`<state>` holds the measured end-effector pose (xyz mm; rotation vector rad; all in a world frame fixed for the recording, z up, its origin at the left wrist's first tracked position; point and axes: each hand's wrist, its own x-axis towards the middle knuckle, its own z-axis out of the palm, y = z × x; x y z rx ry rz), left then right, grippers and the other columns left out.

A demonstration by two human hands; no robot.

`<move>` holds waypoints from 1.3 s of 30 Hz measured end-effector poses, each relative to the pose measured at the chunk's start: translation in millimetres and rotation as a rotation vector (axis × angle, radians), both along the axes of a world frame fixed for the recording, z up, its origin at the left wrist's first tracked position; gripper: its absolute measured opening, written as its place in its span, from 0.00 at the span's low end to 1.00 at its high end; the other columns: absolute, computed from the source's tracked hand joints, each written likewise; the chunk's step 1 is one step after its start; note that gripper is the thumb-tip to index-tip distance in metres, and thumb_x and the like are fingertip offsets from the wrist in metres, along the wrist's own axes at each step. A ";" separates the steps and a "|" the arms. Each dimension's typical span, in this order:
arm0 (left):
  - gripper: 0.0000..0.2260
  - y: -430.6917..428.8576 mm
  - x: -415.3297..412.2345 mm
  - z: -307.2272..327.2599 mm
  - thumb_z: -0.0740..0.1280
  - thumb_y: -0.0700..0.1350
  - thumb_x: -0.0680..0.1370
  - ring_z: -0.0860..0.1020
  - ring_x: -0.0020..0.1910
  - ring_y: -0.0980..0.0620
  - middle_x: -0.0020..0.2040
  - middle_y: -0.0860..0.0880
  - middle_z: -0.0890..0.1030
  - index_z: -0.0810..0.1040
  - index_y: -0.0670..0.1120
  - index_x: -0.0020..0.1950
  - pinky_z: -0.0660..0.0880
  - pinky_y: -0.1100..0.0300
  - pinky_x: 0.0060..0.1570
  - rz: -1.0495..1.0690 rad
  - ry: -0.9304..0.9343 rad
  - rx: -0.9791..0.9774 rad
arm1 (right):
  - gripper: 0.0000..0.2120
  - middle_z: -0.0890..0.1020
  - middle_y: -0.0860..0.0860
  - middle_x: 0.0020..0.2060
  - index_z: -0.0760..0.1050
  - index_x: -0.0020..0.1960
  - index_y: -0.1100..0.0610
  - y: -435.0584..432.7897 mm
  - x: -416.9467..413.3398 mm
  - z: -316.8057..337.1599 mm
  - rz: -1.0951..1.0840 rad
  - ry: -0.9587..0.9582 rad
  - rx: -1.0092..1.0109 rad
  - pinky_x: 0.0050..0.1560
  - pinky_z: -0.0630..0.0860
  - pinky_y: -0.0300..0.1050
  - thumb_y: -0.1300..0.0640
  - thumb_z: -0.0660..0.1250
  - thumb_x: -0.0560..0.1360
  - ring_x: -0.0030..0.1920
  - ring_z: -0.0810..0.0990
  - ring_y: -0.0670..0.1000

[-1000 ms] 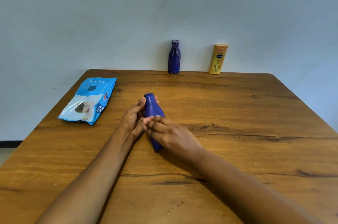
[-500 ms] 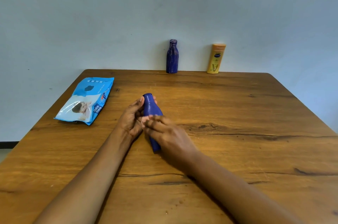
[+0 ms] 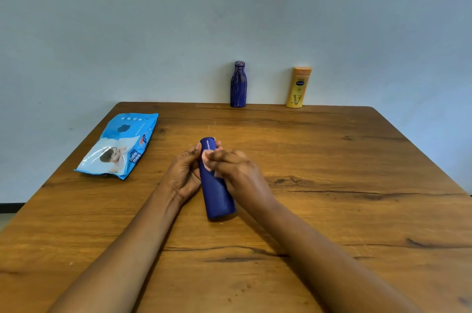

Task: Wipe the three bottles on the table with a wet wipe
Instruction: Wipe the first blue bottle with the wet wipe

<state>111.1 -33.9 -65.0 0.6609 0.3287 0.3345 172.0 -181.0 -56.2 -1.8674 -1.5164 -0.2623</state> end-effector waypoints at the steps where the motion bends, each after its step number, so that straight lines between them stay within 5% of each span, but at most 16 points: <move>1: 0.15 -0.1 0.2 -0.4 0.61 0.42 0.76 0.82 0.50 0.50 0.53 0.42 0.82 0.76 0.38 0.60 0.81 0.54 0.48 0.007 0.009 0.018 | 0.15 0.79 0.54 0.59 0.78 0.59 0.60 -16.6 -6.9 -7.2 0.026 0.017 -0.018 0.60 0.72 0.40 0.67 0.67 0.74 0.59 0.75 0.50; 6: 0.13 -2.0 2.3 -0.3 0.62 0.43 0.77 0.82 0.53 0.51 0.53 0.44 0.83 0.76 0.40 0.60 0.77 0.50 0.55 0.039 0.026 0.069 | 0.16 0.81 0.52 0.57 0.80 0.58 0.59 -66.9 -18.7 -28.6 0.126 0.018 -0.054 0.57 0.75 0.45 0.66 0.71 0.71 0.58 0.77 0.49; 15: 0.16 5.4 -0.3 -4.4 0.62 0.45 0.77 0.81 0.52 0.48 0.54 0.42 0.81 0.75 0.40 0.62 0.79 0.52 0.52 -0.005 -0.031 -0.053 | 0.16 0.82 0.55 0.53 0.80 0.55 0.62 23.9 7.2 16.2 -0.071 -0.071 0.018 0.46 0.79 0.50 0.71 0.70 0.69 0.50 0.78 0.54; 19: 0.16 4.6 2.3 -4.6 0.62 0.44 0.76 0.81 0.54 0.50 0.55 0.42 0.82 0.77 0.39 0.62 0.78 0.50 0.55 0.047 0.005 0.032 | 0.20 0.78 0.54 0.59 0.76 0.62 0.60 -18.7 -11.9 -9.5 0.020 -0.139 -0.081 0.55 0.76 0.46 0.66 0.71 0.70 0.56 0.74 0.52; 23: 0.13 1.3 4.8 -3.9 0.61 0.43 0.79 0.81 0.55 0.51 0.56 0.44 0.82 0.77 0.41 0.60 0.72 0.45 0.62 0.075 0.042 0.080 | 0.15 0.79 0.54 0.58 0.77 0.61 0.60 -51.4 -19.5 -28.0 0.139 -0.166 -0.097 0.53 0.77 0.48 0.61 0.69 0.75 0.57 0.76 0.53; 28: 0.13 3.3 1.1 -1.8 0.61 0.44 0.77 0.82 0.50 0.50 0.51 0.43 0.83 0.83 0.41 0.53 0.80 0.54 0.51 0.037 -0.041 -0.027 | 0.20 0.79 0.58 0.57 0.76 0.60 0.63 10.3 -0.1 5.8 0.031 -0.266 -0.085 0.48 0.79 0.50 0.67 0.72 0.68 0.55 0.77 0.56; 32: 0.11 1.0 1.0 -1.9 0.62 0.40 0.74 0.83 0.44 0.53 0.45 0.46 0.84 0.85 0.43 0.45 0.79 0.59 0.48 0.072 -0.098 -0.004 | 0.14 0.81 0.57 0.52 0.78 0.56 0.63 38.7 1.6 24.8 -0.119 -0.184 -0.018 0.42 0.79 0.47 0.68 0.68 0.70 0.50 0.76 0.54; 36: 0.13 1.5 1.3 -2.7 0.61 0.42 0.77 0.82 0.51 0.50 0.52 0.42 0.83 0.77 0.39 0.58 0.77 0.54 0.54 0.063 -0.002 0.063 | 0.24 0.76 0.55 0.61 0.72 0.65 0.61 -5.7 -25.6 -7.4 -0.036 -0.242 -0.108 0.53 0.78 0.47 0.65 0.71 0.70 0.59 0.73 0.54; 39: 0.15 0.6 1.6 -4.7 0.62 0.44 0.76 0.82 0.53 0.51 0.54 0.43 0.83 0.75 0.40 0.60 0.78 0.51 0.55 0.078 0.021 0.089 | 0.20 0.77 0.55 0.59 0.73 0.64 0.61 -34.7 -38.6 -21.8 0.069 -0.269 -0.168 0.49 0.80 0.48 0.61 0.68 0.73 0.59 0.74 0.54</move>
